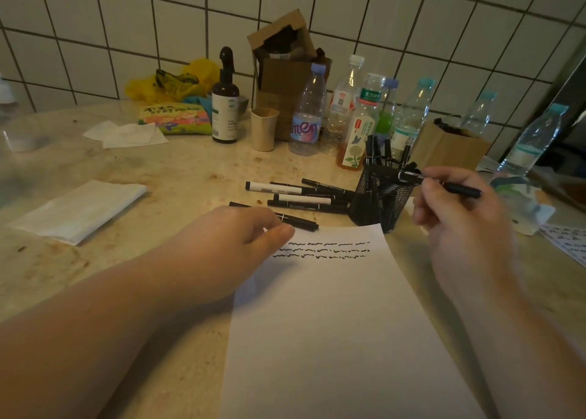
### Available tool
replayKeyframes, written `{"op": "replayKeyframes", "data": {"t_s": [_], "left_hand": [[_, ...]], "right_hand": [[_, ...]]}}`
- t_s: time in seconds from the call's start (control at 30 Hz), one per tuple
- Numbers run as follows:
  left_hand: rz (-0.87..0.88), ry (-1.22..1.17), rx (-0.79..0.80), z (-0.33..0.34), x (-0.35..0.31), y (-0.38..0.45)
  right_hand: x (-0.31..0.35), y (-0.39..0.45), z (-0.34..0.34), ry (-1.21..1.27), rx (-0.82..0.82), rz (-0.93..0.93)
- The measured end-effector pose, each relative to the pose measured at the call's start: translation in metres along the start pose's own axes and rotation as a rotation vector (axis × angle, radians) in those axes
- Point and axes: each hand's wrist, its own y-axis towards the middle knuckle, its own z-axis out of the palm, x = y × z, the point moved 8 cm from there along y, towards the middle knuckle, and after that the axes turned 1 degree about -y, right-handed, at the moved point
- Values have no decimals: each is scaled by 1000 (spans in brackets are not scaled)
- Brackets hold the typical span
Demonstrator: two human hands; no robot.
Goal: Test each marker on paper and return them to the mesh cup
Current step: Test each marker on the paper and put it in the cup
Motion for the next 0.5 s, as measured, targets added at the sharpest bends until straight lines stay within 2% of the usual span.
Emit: {"op": "replayKeyframes", "data": {"t_s": [0.17,0.3,0.5], "left_hand": [[19,30,46,4,-3,-2],[22,58,30,3,-4,-2],[29,70,41,6,-4,1]], "right_hand": [[6,2,-14,-307,-200,-128],[-3,11,-17,-397,-209,-78],[-13,19,5,-19,-14,69]]}}
